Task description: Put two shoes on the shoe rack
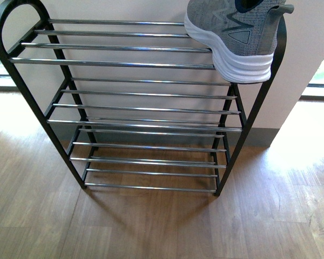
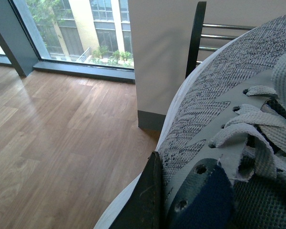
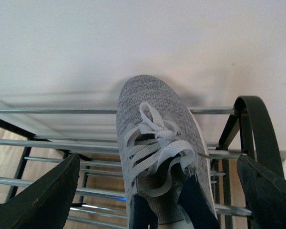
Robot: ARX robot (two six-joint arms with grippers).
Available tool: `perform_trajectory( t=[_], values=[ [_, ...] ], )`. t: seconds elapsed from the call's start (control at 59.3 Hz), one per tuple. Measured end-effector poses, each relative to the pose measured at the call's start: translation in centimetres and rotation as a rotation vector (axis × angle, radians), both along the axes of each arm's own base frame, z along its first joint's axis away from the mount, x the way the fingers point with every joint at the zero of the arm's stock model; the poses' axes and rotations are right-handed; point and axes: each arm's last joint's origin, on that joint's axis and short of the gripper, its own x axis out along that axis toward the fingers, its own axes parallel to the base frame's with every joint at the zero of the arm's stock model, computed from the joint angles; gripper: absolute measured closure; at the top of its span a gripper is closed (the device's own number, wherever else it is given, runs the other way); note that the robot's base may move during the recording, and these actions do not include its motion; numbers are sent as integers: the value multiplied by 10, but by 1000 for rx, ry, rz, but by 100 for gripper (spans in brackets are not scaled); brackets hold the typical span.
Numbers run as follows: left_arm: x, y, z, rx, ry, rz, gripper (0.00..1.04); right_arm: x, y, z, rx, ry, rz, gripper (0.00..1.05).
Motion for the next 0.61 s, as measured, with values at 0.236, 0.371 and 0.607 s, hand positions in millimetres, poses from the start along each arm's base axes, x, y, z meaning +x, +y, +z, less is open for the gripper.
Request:
perform_trajectory(
  t=[0.236, 0.371, 0.607],
  values=[
    [0, 0, 0, 0, 0, 0, 103, -2, 0, -3, -182, 14, 66, 9],
    [0, 0, 0, 0, 0, 0, 103, -2, 0, -3, -216, 17, 78, 9],
    [0, 0, 0, 0, 0, 0, 103, -3, 1, -5, -67, 35, 204, 9]
  ],
)
